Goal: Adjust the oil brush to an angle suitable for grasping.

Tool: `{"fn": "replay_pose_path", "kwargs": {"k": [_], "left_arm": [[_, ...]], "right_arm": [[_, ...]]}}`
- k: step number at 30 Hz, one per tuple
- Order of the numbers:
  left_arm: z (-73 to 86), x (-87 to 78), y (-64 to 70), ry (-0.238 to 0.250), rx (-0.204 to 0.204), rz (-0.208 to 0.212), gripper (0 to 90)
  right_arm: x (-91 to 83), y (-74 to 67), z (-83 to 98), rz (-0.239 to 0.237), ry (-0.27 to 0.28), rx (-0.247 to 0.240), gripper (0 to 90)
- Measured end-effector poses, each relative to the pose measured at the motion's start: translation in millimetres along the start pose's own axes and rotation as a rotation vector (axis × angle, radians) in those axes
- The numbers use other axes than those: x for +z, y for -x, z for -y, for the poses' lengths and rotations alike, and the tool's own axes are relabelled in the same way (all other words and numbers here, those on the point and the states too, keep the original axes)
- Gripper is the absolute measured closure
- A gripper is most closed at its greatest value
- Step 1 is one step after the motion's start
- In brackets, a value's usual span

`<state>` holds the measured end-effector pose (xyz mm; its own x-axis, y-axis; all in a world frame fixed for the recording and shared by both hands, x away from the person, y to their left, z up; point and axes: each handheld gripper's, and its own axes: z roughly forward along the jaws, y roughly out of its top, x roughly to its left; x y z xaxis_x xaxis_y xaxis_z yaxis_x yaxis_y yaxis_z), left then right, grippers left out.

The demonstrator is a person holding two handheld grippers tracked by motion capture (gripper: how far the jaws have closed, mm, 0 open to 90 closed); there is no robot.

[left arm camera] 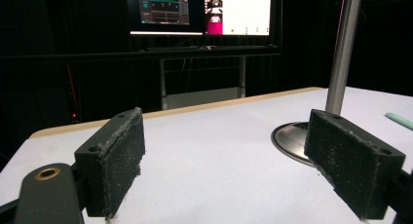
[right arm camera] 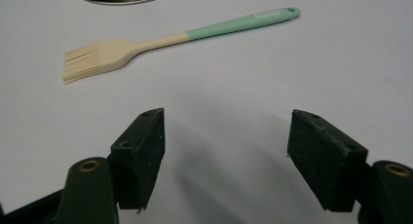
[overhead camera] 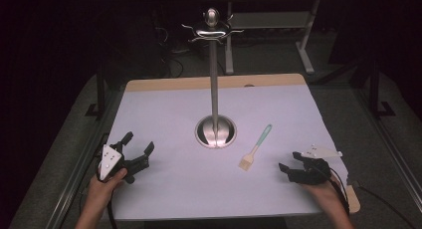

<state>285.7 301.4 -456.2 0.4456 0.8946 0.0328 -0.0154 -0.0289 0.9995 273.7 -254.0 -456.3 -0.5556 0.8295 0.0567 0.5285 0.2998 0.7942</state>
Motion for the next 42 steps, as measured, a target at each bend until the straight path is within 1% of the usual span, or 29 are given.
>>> {"fn": "replay_pose_path", "kwargs": {"k": [7,8,9,12,15,16,18,20,22,24,25,28,29,30,36,37,38,42], "left_arm": [[0.0,-0.1,0.1,0.0,-0.001,-0.001,14.5],[0.3,0.2,1.3,0.01,-0.018,-0.003,14.5],[0.3,0.2,1.3,0.01,-0.018,-0.003,14.5],[0.1,0.5,1.0,0.004,-0.017,-0.005,14.5],[0.2,0.2,1.1,0.009,-0.018,-0.004,14.5],[0.2,0.2,1.0,0.008,-0.018,-0.004,14.5],[0.2,0.6,1.3,0.01,-0.018,-0.002,14.5],[0.2,0.6,1.0,0.007,-0.016,-0.001,14.5],[0.1,0.9,1.1,0.008,-0.022,-0.002,14.5],[0.1,0.7,0.9,0.004,-0.017,0.0,14.5],[0.1,0.7,0.9,0.004,-0.017,0.0,14.5],[0.0,0.3,1.2,0.002,-0.013,-0.001,14.5],[0.0,0.3,1.2,0.002,-0.013,-0.001,14.5],[0.0,0.3,1.3,0.003,-0.013,-0.001,14.5],[0.0,0.2,1.5,0.003,-0.01,-0.002,14.5],[0.0,0.2,1.7,0.003,-0.01,-0.002,14.5],[0.1,0.2,1.8,0.006,-0.012,-0.002,14.5],[0.0,0.2,1.6,0.003,-0.01,-0.002,14.5]], "right_arm": [[-0.7,2.1,0.1,0.0,0.004,0.004,29.4],[-0.7,2.3,-0.3,0.0,0.008,0.001,29.4],[-0.7,2.3,-0.3,0.0,0.008,0.001,29.4],[-0.5,2.9,-3.3,-0.008,0.01,0.002,29.4],[0.0,2.7,-7.6,-0.016,0.011,0.002,31.7],[0.5,3.0,-9.1,-0.017,0.011,-0.002,33.8],[1.7,2.7,-12.2,-0.028,0.011,0.004,38.3],[2.9,1.9,-14.8,-0.037,-0.001,0.007,44.0],[4.0,0.8,-17.7,-0.045,-0.008,0.006,48.8],[4.8,-0.5,-21.0,-0.058,-0.014,0.004,53.9],[5.0,-0.1,-23.0,-0.063,-0.016,-0.004,56.0],[6.0,-0.8,-29.4,-0.086,-0.012,-0.007,64.7],[6.0,-0.8,-29.4,-0.086,-0.012,-0.007,64.7],[8.2,-2.6,-33.6,-0.098,-0.021,-0.015,70.9],[15.2,-7.4,-40.0,-0.121,-0.044,-0.035,84.3],[16.2,-8.3,-41.2,-0.123,-0.054,-0.035,86.2],[17.8,-8.6,-42.6,-0.122,-0.05,-0.042,88.6],[23.6,-10.3,-48.2,-0.125,-0.054,-0.047,89.8]]}}
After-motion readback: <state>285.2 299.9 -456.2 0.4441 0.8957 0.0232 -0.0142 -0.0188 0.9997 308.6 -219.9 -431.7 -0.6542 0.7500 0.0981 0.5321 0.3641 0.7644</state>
